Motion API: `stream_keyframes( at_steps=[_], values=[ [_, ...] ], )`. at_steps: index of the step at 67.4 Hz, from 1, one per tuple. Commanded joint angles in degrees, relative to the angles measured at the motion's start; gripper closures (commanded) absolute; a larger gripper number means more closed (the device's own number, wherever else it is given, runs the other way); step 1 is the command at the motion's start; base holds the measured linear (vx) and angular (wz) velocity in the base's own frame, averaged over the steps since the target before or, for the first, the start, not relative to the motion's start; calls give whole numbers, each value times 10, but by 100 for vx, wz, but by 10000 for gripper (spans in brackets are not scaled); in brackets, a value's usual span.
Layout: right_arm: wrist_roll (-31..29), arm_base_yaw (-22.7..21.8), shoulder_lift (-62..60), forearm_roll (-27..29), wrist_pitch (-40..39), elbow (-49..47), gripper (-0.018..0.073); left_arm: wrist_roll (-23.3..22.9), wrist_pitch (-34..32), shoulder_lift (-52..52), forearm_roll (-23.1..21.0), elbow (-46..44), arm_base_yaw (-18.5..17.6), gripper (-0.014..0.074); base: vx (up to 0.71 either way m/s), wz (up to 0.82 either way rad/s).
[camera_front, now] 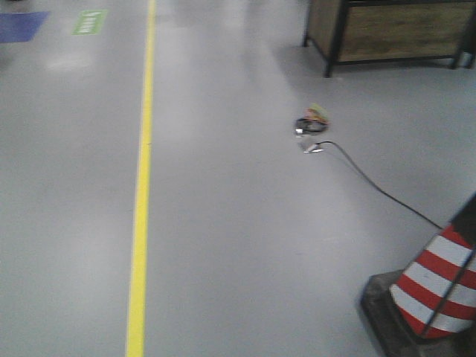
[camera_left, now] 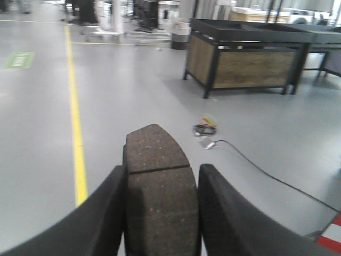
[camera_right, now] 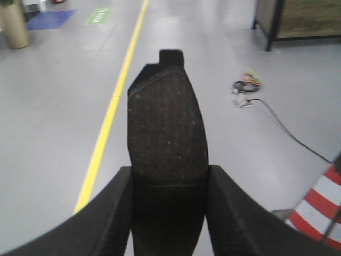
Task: Move and align brake pads A on conveyor
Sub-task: 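Drive past the striped cones toward the black belt conveyor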
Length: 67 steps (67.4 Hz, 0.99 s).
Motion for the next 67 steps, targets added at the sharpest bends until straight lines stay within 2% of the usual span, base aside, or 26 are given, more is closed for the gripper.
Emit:
stream_keyframes(
  at_steps=[1, 67],
  values=[
    [-3, -1, 6, -6, -55, -16, 571, -2, -58, 5, -4, -17, -2, 603, 24, -65],
    [-3, -1, 6, -6, -55, -16, 571, -2, -58, 5, -4, -17, -2, 603, 17, -80]
  ],
)
